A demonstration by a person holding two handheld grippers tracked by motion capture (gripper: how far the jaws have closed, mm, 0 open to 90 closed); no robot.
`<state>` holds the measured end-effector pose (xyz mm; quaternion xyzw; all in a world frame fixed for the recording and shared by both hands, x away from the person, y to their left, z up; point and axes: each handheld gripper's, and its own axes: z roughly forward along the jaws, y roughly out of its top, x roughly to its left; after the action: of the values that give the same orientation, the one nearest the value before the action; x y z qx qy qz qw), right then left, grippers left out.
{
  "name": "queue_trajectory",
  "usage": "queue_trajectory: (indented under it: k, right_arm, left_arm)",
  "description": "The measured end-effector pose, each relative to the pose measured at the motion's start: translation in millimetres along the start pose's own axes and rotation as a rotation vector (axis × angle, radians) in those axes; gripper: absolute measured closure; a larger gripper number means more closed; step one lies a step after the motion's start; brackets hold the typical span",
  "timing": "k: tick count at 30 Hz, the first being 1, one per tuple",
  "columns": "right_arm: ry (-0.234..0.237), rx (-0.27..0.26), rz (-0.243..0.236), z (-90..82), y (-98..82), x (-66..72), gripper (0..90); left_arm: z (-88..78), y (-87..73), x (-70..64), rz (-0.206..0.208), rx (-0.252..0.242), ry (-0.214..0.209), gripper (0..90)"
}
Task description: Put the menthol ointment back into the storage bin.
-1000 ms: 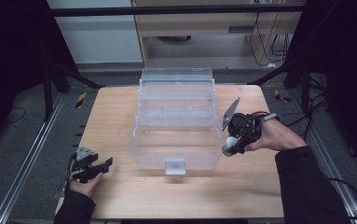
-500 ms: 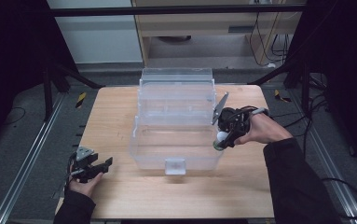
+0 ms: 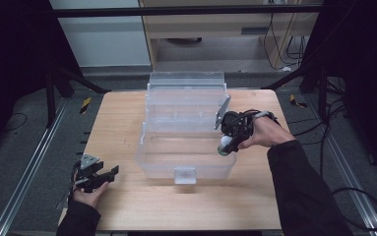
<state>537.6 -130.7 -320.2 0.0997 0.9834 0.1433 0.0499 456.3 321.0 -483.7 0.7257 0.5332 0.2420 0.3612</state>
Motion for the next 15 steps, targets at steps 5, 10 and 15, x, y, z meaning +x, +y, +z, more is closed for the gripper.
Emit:
queue_trajectory:
  k: [5, 10, 15]
  right_arm:
    - [0.005, 0.016, -0.023, 10.7, 3.8, -2.5, 50.2]
    - [0.009, 0.02, -0.036, 19.5, 7.1, -4.0, 50.2]
    - [0.019, 0.042, -0.028, 27.4, 7.6, -3.5, 50.2]
  left_arm:
    - [-0.3, 0.0, 0.5, 0.004, 0.003, -0.001, 33.3]
    - [-0.4, 0.0, 0.7, 0.004, 0.002, -0.001, 33.4]
    - [-0.3, 0.0, 0.6, 0.005, 0.003, -0.001, 33.4]
